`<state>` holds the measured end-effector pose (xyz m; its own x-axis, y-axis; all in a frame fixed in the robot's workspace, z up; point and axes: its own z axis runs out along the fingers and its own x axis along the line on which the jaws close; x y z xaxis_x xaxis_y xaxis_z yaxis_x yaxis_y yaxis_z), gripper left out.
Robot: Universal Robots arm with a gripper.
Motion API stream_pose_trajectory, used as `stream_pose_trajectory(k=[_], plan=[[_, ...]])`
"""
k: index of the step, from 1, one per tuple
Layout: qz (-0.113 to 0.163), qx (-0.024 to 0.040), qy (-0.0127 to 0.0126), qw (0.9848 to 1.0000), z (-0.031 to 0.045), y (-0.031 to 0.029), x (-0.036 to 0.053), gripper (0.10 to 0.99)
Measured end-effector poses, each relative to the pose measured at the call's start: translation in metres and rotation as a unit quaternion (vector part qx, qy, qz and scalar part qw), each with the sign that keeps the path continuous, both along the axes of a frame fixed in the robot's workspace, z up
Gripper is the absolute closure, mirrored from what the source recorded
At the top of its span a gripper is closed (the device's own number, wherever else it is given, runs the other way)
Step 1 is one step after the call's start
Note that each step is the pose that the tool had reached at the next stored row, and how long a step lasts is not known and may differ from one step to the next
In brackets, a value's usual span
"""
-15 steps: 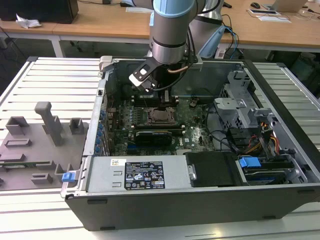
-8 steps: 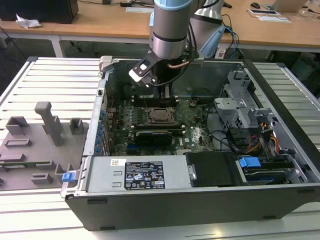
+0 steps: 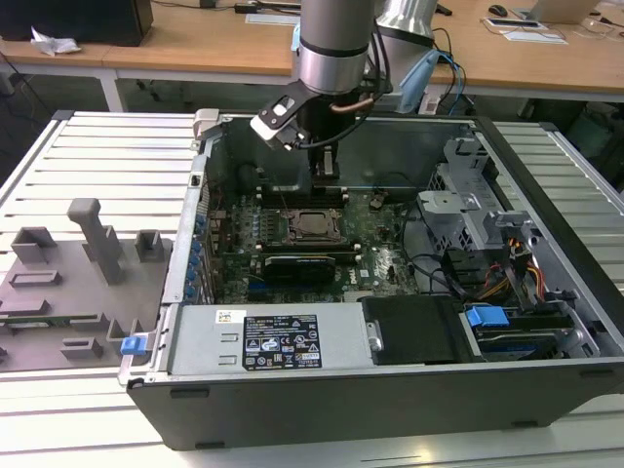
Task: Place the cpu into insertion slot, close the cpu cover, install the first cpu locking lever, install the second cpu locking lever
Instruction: 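Install the first cpu locking lever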
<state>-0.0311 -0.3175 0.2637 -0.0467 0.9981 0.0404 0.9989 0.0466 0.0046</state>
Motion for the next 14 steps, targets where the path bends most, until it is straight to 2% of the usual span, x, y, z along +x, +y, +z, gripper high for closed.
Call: stream_pose_trajectory(k=[3,5,8,12,14], plan=[[0.035,-0.0002,0.0001,0.9994,0.0001,0.0,0.0,0.98],[0.072,-0.0002,0.0001,0.9974,0.0,0.0,0.0,0.98],[0.098,-0.0001,0.0001,0.9952,-0.0002,0.0,0.0,0.98],[0.114,0.0,0.0001,0.9935,-0.0003,0.0,0.0,0.98],[0.133,0.0,0.0001,0.9911,-0.0003,0.0,0.0,0.98]])
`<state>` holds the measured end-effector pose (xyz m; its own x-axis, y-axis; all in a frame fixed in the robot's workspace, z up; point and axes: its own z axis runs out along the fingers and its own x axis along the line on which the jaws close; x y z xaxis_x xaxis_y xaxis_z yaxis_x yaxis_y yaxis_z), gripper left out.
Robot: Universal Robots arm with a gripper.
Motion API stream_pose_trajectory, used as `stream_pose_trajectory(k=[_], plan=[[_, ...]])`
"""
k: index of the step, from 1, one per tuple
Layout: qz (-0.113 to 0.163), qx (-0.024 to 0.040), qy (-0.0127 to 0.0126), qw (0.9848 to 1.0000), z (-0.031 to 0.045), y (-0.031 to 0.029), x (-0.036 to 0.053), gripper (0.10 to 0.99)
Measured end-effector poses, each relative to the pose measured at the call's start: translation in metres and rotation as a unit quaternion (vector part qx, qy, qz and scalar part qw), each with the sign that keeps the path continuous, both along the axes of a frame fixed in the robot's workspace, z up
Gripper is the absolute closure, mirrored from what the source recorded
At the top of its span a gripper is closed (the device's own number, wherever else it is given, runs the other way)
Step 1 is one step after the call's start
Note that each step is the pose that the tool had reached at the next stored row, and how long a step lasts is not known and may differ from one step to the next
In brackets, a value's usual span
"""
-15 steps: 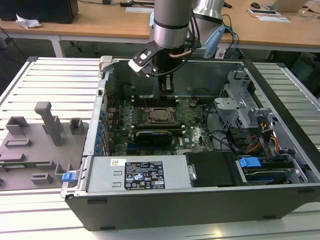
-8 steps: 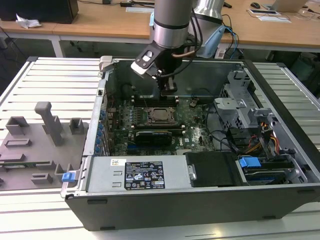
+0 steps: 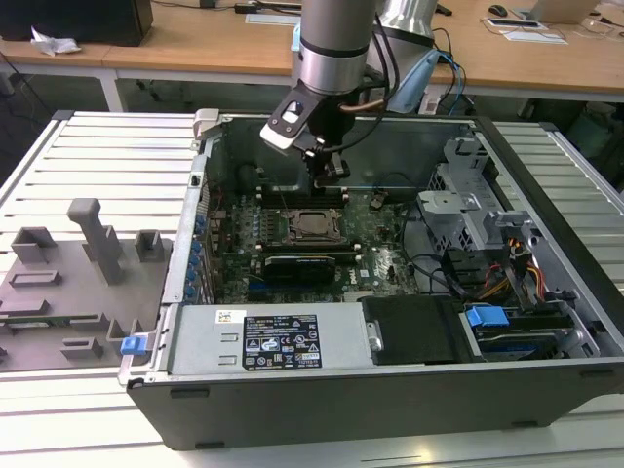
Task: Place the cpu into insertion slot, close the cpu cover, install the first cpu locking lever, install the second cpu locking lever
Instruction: 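Install the first cpu locking lever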
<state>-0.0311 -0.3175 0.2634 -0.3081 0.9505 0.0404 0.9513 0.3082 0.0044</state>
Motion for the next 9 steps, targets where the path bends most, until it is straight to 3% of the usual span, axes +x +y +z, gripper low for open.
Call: stream_pose_trajectory(k=[2,5,7,9], plan=[[0.035,0.0,0.0001,0.9994,0.0,0.0,0.0,0.98],[0.081,0.0,0.0,0.9967,0.0,0.0,0.0,0.98],[0.094,0.0,0.0,0.9956,0.0,0.0,0.0,0.98],[0.12,0.0,0.0,0.9928,0.0,0.0,0.0,0.98]])
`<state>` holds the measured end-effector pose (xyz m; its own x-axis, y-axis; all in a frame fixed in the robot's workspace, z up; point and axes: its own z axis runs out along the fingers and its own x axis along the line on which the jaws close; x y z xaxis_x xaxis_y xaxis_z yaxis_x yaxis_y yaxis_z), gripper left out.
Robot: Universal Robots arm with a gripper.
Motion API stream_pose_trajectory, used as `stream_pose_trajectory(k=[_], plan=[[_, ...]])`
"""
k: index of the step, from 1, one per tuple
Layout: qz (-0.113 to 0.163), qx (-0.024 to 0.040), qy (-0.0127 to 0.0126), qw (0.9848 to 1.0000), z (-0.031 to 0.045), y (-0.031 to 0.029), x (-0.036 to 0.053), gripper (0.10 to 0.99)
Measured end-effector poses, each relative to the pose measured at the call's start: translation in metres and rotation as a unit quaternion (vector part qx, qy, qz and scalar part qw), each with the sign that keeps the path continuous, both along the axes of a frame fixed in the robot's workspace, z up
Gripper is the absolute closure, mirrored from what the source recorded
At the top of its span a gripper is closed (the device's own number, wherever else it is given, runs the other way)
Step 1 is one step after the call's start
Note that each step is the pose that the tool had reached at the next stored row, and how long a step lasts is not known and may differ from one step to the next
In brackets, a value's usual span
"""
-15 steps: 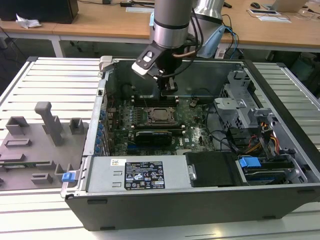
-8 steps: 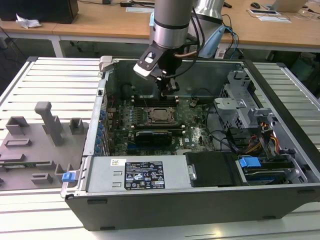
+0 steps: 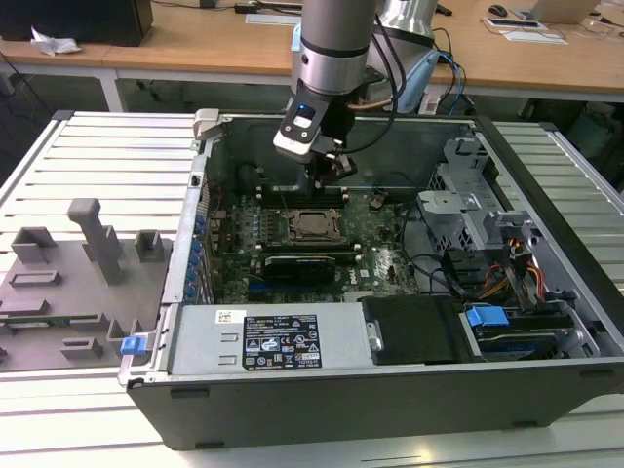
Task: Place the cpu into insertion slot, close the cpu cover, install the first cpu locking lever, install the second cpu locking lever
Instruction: 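Install the first cpu locking lever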
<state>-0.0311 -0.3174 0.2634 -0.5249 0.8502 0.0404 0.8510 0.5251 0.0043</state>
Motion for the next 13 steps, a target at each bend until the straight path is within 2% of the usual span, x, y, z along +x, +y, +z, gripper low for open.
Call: stream_pose_trajectory(k=[4,7,12,13], plan=[[0.037,0.0,0.0,0.9993,0.0,0.0,0.0,0.98],[0.069,0.0,0.0,0.9976,0.0,0.0,0.0,0.98],[0.095,0.0,0.0,0.9955,0.0,0.0,0.0,0.98],[0.104,0.0,0.0,0.9946,0.0,0.0,0.0,0.98]])
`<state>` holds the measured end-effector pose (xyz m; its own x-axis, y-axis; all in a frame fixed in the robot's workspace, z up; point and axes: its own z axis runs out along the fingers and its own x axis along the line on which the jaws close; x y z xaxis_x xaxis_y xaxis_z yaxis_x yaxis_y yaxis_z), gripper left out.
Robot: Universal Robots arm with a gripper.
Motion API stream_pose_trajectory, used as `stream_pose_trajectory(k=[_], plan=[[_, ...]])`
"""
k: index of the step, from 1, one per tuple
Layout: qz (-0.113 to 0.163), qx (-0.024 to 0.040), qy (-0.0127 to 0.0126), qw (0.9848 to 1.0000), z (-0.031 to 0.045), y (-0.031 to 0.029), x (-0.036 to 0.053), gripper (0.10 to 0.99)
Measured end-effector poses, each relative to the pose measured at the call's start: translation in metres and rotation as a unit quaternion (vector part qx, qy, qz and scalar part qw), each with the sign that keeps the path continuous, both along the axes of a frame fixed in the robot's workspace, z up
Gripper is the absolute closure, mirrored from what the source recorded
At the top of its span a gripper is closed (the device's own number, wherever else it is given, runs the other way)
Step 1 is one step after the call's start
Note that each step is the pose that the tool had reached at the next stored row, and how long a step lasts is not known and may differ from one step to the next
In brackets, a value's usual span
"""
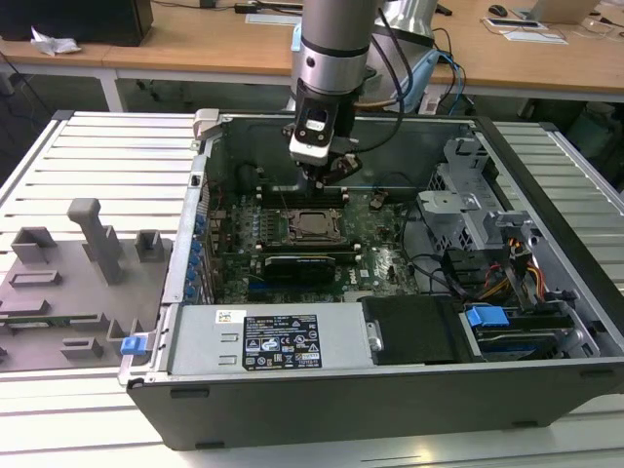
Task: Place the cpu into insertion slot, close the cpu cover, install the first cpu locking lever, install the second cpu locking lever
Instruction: 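Install the first cpu locking lever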
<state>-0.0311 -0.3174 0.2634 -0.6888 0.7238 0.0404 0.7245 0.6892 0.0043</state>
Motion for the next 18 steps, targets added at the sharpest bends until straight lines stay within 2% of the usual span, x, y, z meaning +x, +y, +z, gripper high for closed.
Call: stream_pose_trajectory(k=[5,7,8,10,12,13,14,15,16,18], plan=[[0.054,0.0,0.0,0.9986,0.0,0.0,0.0,0.98],[0.075,0.0,0.0,0.9972,0.0,0.0,0.0,0.98],[0.09,0.0,0.0,0.9959,0.0,0.0,0.0,0.98],[0.107,-0.0001,-0.0012,0.9942,0.0,0.0,0.0,0.98],[0.122,-0.0009,-0.0091,0.9925,-0.0001,0.0,0.0,0.98],[0.127,-0.0012,-0.0118,0.9918,0.0,0.0,0.0,0.98],[0.139,-0.0013,-0.0145,0.9902,-0.0001,0.0,0.0001,0.98],[0.151,-0.0011,-0.0145,0.9885,-0.0001,0.0,0.0,0.98],[0.166,-0.001,-0.0145,0.9859,-0.0001,0.0,0.0,0.98],[0.185,-0.0007,-0.0145,0.9826,-0.0002,0.0,0.0,0.98]])
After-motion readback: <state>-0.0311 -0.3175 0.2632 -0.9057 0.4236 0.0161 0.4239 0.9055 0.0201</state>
